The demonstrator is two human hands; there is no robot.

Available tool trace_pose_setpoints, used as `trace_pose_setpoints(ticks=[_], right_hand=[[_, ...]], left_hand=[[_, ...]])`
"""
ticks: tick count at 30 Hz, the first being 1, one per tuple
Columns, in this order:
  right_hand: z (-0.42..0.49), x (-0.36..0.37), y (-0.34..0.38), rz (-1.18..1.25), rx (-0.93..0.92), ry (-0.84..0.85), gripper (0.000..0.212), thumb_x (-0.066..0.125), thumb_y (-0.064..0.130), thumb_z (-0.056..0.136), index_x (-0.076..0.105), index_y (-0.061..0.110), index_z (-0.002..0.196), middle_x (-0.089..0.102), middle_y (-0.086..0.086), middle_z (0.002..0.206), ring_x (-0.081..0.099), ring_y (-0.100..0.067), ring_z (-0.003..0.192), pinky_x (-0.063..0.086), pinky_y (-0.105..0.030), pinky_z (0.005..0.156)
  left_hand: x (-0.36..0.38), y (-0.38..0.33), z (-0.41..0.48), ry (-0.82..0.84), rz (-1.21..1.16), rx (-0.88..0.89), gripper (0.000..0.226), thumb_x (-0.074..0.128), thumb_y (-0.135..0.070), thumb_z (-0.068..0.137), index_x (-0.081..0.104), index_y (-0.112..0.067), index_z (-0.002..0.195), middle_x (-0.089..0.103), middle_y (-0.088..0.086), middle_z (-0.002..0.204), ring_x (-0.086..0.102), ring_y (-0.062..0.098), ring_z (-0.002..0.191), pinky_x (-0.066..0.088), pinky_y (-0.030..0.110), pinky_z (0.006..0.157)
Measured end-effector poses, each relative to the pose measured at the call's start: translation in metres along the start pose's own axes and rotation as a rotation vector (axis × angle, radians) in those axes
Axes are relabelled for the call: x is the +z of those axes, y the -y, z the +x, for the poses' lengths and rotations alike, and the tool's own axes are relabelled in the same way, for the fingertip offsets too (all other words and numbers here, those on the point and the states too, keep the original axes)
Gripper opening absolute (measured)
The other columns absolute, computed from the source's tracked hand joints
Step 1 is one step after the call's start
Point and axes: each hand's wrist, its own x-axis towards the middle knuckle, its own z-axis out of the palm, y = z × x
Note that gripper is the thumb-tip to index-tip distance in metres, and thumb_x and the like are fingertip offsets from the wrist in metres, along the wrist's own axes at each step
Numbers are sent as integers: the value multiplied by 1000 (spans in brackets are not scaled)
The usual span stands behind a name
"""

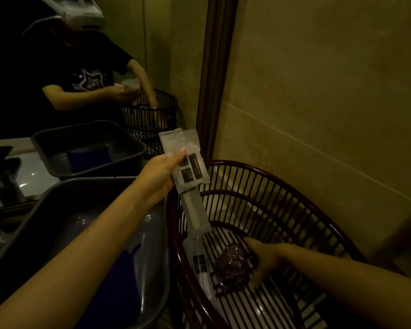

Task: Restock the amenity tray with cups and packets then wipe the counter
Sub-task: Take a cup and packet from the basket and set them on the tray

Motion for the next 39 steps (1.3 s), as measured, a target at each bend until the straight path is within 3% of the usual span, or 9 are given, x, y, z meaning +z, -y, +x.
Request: trace_pose_setpoints(ticks=[4,8,12,15,19,27,32,35,39], right_hand=[[10,21,-6,186,-88,58,123,82,27,67,-12,22,146,2,-2,157,10,-22,145,18,-31,115],[17,33,-11,440,-205,-31,111,82,18,66,3,30,144,26,0,147,28,-18,137,32,-30,110],[21,36,-10,549,-273,-62,85,80,15,68,25,41,126,43,18,119,43,-2,112,46,-2,77],[24,38,-8,600,-291,-118,76,80,14,68,32,42,119,47,18,113,49,0,103,48,-4,67],[22,31,-3,609,-322,-171,76,80,13,68,34,41,122,49,14,113,52,-5,104,51,-8,65],[4,-11,18,583,-432,-385,63,81,20,66,44,41,112,56,19,104,55,5,96,46,-5,65],[-24,-39,34,585,-539,-540,68,82,26,65,45,30,122,54,21,105,52,4,96,46,-9,71],[-51,-54,44,636,-624,-589,65,80,25,67,46,28,123,54,21,103,54,4,93,46,-4,65],[-97,-72,55,702,-747,-677,64,80,25,68,48,27,123,58,11,111,56,-9,106,45,-17,83]], left_hand=[[-4,4,10,9,-33,6,18,48,-22,90,63,-14,97,75,2,86,71,16,85,59,29,67],[-5,7,14,5,-22,13,19,48,-22,90,62,-14,101,70,7,99,69,17,91,59,30,73],[-7,8,13,9,-1,4,27,49,-24,89,59,-11,111,68,9,107,66,20,97,58,29,73],[-7,7,14,12,-9,-4,27,48,-24,90,58,-10,111,67,9,107,66,20,97,59,29,73],[-5,6,13,14,6,-6,25,48,-24,90,59,-11,108,68,7,102,68,17,90,59,29,71],[1,1,10,-32,26,-25,19,48,-23,91,60,-14,102,68,7,101,67,18,93,58,32,73],[12,-10,1,-63,-12,-21,17,47,-21,92,61,-13,99,69,7,95,70,15,81,60,32,65],[13,-26,-11,-92,25,12,25,50,-25,91,58,-12,110,69,10,105,69,20,92,58,37,69],[11,-57,-42,-157,66,165,27,50,-27,91,58,-11,111,73,8,99,69,22,95,58,33,65]])
